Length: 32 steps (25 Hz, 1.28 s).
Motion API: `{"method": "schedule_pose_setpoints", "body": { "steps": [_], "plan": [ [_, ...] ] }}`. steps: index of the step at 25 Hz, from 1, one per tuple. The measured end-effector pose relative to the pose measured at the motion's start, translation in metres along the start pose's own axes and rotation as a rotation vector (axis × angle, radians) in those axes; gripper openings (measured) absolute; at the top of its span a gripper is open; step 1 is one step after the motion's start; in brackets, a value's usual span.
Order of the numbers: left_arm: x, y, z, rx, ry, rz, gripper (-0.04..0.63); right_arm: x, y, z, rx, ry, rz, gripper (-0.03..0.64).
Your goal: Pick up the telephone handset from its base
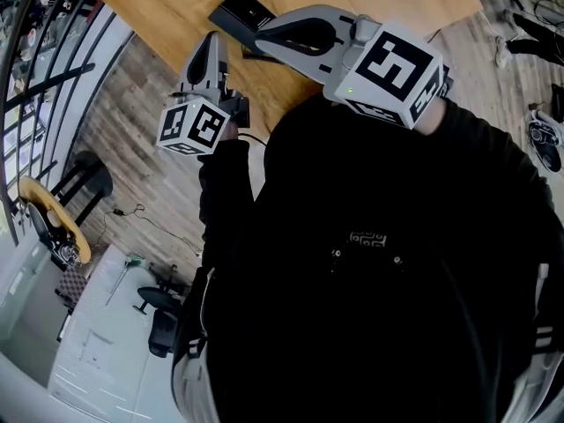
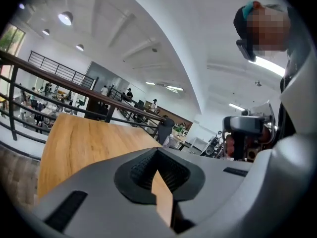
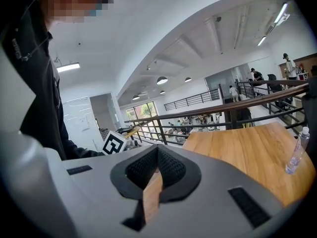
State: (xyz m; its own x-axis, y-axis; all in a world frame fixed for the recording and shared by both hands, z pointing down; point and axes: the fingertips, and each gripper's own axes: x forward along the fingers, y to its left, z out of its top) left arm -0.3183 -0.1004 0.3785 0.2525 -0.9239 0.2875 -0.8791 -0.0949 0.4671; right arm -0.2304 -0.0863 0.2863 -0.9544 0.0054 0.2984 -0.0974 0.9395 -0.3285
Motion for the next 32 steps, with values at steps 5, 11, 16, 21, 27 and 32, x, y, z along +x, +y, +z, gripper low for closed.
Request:
{"method": "schedule_pose_setpoints", "body": {
  "steps": [5,11,16,21,27,32],
  "plan": [
    [0.005,0.023,-0.013,-0.035,0.026,0.004,0.005,-0.004,0.001,-0.001,0.010,0.008,-0.022,0.015],
    [0.011,0.040,-0.030,-0.009,0.071,-0.024,0.006,-0.007,0.002,-0.005,0.021,0.016,-0.027,0.015],
    [0.011,0.056,-0.031,0.029,0.095,-0.034,0.006,-0.009,0.004,-0.007,0.022,0.026,-0.024,0.015],
    [0.017,0.065,-0.048,0.046,0.146,-0.057,0.005,-0.010,0.005,-0.008,0.025,0.028,-0.013,0.015],
    [0.020,0.084,-0.078,-0.038,0.160,-0.138,0.006,-0.012,0.004,-0.014,0.037,0.034,-0.016,0.015],
    [0.023,0.096,-0.102,-0.103,0.181,-0.194,0.006,-0.014,0.005,-0.018,0.042,0.045,-0.014,0.015]
  ]
}}
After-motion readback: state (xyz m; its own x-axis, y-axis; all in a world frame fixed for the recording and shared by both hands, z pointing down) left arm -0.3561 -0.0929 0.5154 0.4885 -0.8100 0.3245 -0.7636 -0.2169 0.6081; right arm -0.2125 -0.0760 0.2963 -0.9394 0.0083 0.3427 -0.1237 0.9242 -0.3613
